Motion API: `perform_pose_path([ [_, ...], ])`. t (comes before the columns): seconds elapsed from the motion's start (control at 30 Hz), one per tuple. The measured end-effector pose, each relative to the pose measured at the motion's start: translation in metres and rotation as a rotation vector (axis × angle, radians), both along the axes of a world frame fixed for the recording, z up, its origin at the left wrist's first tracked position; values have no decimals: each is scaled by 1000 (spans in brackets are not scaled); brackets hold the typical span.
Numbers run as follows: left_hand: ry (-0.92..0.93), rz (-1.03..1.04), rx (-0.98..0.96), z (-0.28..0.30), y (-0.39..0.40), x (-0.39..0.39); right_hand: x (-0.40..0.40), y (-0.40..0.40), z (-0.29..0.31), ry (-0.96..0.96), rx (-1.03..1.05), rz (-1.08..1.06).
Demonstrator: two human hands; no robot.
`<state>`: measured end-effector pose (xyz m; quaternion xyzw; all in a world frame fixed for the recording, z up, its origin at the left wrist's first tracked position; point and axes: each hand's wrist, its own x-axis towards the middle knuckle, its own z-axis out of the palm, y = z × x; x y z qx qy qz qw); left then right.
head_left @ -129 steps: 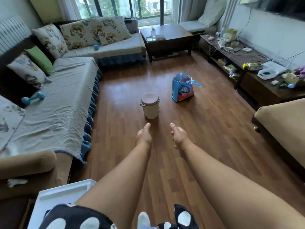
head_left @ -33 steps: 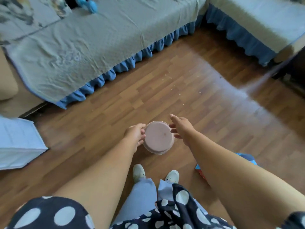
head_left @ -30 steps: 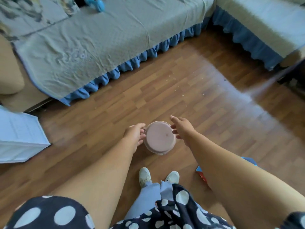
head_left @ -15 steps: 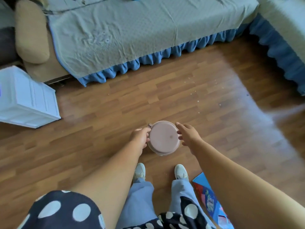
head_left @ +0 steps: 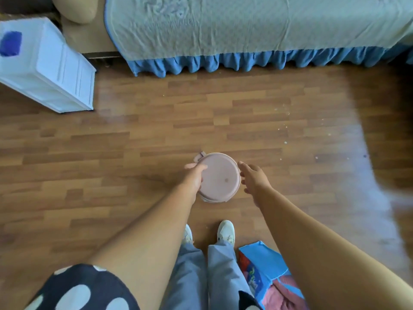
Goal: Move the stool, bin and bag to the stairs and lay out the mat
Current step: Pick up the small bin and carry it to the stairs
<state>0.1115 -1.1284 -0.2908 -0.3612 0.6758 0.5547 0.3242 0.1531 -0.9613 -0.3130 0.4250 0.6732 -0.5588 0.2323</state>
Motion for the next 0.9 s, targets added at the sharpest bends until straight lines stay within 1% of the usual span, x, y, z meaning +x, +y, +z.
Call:
perform_pose_path([
  [0.1,-28,69,-34,-22,-10,4,-4,-3,-24,-8,-26,10],
  [0.23,-54,136,-31,-59,-21,5,-18,-5,-61,-12,18,49],
  [0.37,-59,117,-74,-111,-23,0,-33,-5,-104,-9,76,94],
  [0.57,-90,125,-106,-195,-16,-8,-46,-9,-168,-48,100,155],
  [0.7,-84,127,-135,-248,-11,-19,-54,0,-210,-87,167,203],
  [0.77,-84,104,-185,-270,-11,-20,-57,8,-229,-106,210,245],
  [0.83,-110,96,-220,-293,-12,-20,-62,15,-247,-121,252,294],
  [0.9,-162,105,-195,-314,-14,-19,-69,20,-267,-132,273,335],
])
